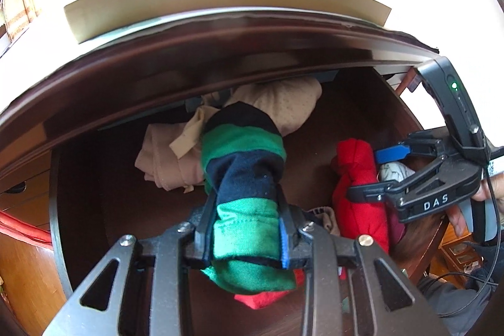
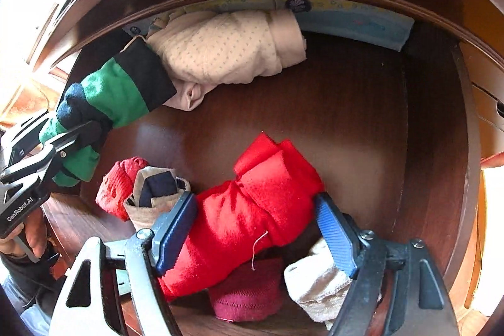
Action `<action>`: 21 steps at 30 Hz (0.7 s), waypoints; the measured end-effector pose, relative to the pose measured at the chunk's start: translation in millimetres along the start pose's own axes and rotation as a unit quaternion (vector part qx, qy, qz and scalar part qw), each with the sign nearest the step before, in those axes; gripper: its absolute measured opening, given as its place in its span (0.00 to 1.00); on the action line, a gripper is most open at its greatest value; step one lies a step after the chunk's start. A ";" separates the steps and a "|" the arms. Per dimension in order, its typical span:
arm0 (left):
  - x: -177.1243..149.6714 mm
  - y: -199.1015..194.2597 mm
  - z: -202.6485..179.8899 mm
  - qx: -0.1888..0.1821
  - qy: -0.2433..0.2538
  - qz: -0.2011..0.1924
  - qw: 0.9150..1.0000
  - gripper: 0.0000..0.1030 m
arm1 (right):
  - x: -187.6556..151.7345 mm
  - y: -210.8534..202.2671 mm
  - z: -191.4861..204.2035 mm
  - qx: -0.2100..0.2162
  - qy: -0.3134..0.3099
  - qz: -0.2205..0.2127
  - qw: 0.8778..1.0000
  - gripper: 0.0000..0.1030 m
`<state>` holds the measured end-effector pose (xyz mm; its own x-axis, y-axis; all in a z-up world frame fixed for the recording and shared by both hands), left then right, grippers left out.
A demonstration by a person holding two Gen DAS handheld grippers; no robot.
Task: Take underwear out of drawer
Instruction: 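Grasp the red sock with the right tool while the left tool holds the green sock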
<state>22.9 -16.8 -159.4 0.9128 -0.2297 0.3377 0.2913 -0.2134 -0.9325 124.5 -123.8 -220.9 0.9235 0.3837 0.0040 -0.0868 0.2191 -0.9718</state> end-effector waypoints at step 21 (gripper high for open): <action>1.2 4.1 -0.9 -0.008 0.004 0.008 1.000 0.28 | 4.5 22.1 7.5 0.060 -0.013 0.056 0.997 0.87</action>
<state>24.9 -18.8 -162.8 0.9148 -0.2406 0.3244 0.2724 -0.2256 -0.9354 123.9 -110.5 -240.6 0.8953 0.4351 -0.0956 -0.2346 0.2781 -0.9315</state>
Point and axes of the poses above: each gripper's, at about its wrist camera, not at the fingertips, and y roughly the way its jaws point, z to its left, x to its top, the point moved 7 cm from there along y, roughly the way its jaws point, and after that the axes turned 13 degrees about z, right-handed, at the moved point
